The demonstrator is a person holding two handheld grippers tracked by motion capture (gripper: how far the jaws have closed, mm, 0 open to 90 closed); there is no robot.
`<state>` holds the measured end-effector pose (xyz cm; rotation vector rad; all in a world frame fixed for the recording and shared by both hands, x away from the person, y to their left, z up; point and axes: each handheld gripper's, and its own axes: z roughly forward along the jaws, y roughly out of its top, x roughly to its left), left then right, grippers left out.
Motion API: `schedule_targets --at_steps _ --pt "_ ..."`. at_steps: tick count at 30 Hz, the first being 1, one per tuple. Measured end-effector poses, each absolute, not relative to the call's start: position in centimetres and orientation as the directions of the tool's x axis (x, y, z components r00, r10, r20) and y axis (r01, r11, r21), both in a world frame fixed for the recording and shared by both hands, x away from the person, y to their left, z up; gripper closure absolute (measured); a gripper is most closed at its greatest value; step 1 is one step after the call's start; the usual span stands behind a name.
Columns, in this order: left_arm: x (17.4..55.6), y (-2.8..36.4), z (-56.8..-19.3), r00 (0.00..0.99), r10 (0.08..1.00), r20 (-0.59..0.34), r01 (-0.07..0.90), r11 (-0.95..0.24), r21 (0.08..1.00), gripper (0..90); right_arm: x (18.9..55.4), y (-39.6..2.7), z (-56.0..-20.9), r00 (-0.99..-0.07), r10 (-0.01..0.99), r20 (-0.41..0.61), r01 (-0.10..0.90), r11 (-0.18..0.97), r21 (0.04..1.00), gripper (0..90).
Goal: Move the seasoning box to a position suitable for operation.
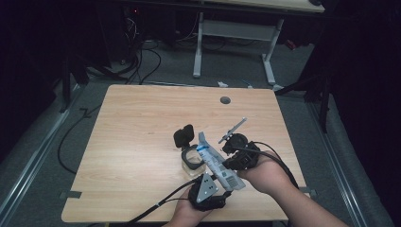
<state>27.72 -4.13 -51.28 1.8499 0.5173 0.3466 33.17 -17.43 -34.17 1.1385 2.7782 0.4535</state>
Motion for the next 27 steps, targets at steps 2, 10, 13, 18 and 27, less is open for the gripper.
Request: schedule_targets --at_steps 2,10,13,18,27 --pt "27.6 -4.0 -51.2 0.859 0.512 -0.002 0.172 -0.286 0.943 39.7 33.2 -17.5 -34.2 -0.712 0.702 0.018 0.671 0.672 0.313 90.0" --pt "27.2 -3.7 -51.0 0.851 0.525 0.017 0.158 -0.287 0.945 42.7 33.6 -17.6 -34.3 -0.716 0.698 0.019 0.667 0.676 0.313 90.0" --pt "27.1 -3.6 -51.0 0.849 0.528 0.023 0.156 -0.292 0.944 43.5 33.7 -17.5 -34.4 -0.716 0.698 0.019 0.668 0.677 0.308 90.0" --pt "27.1 -3.2 -51.1 0.841 0.541 0.005 0.181 -0.292 0.939 43.5 34.2 -17.0 -34.8 -0.721 0.692 0.022 0.666 0.684 0.299 90.0" --pt "27.4 -2.5 -51.3 0.83 0.558 -0.008 0.206 -0.292 0.934 42.8 35.2 -15.7 -35.2 -0.742 0.671 0.013 0.646 0.709 0.284 90.0"
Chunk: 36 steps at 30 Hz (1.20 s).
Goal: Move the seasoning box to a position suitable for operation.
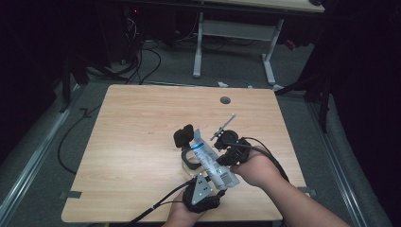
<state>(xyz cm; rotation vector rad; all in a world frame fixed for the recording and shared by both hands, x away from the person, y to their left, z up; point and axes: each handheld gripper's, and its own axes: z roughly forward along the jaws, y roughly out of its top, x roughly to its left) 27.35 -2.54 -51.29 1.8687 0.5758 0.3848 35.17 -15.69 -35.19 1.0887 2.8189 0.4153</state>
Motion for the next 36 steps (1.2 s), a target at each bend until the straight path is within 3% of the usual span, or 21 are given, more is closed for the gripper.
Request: schedule_targets --at_steps 36 --pt "28.2 -3.8 -51.1 0.836 0.546 -0.046 0.237 -0.285 0.929 43.4 36.8 -14.6 -35.5 -0.754 0.657 -0.011 0.636 0.733 0.239 90.0"
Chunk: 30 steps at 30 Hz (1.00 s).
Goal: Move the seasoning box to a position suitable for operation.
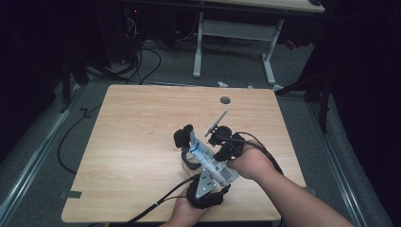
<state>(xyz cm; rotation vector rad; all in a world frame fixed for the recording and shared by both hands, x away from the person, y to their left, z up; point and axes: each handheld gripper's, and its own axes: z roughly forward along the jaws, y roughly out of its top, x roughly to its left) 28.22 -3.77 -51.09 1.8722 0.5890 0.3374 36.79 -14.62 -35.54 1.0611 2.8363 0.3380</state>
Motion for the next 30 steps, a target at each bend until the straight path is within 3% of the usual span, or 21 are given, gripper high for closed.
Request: schedule_targets --at_steps 30 --pt "27.58 -3.87 -50.45 0.805 0.593 -0.014 0.206 -0.258 0.944 46.4 36.99 -14.33 -34.71 -0.754 0.655 -0.041 0.624 0.734 0.268 90.0"
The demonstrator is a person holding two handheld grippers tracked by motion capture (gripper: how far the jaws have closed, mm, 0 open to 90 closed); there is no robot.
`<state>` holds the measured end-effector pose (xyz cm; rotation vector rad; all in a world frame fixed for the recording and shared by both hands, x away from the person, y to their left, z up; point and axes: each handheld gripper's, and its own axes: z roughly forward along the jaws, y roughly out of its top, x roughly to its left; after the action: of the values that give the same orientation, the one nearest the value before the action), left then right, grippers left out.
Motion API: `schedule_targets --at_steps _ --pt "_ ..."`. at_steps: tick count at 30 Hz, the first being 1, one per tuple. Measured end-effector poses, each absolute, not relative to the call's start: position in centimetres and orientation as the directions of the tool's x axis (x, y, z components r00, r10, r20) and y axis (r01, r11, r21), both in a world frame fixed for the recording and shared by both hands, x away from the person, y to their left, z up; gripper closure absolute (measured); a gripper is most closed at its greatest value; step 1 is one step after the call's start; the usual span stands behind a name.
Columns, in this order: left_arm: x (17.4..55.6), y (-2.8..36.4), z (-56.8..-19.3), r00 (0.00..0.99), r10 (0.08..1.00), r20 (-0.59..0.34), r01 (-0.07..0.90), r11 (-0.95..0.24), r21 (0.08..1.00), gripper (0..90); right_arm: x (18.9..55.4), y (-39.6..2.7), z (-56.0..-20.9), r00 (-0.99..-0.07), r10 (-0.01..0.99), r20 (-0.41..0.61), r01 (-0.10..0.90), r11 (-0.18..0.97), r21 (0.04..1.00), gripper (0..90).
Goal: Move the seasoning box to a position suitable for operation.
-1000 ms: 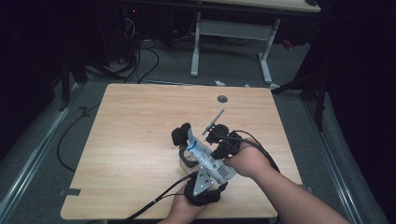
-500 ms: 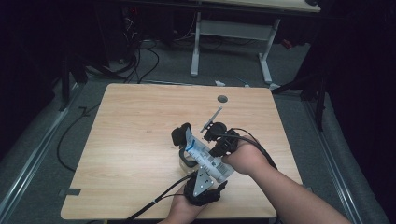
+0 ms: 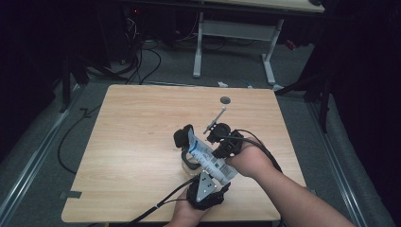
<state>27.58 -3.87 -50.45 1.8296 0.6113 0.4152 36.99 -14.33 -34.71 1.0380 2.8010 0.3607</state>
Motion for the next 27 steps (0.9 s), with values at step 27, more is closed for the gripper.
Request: schedule_targets --at_steps 27 --pt "27.61 -4.28 -50.1 0.808 0.589 -0.009 0.197 -0.256 0.946 46.8 37.23 -13.78 -34.32 -0.758 0.649 -0.068 0.615 0.746 0.255 90.0"
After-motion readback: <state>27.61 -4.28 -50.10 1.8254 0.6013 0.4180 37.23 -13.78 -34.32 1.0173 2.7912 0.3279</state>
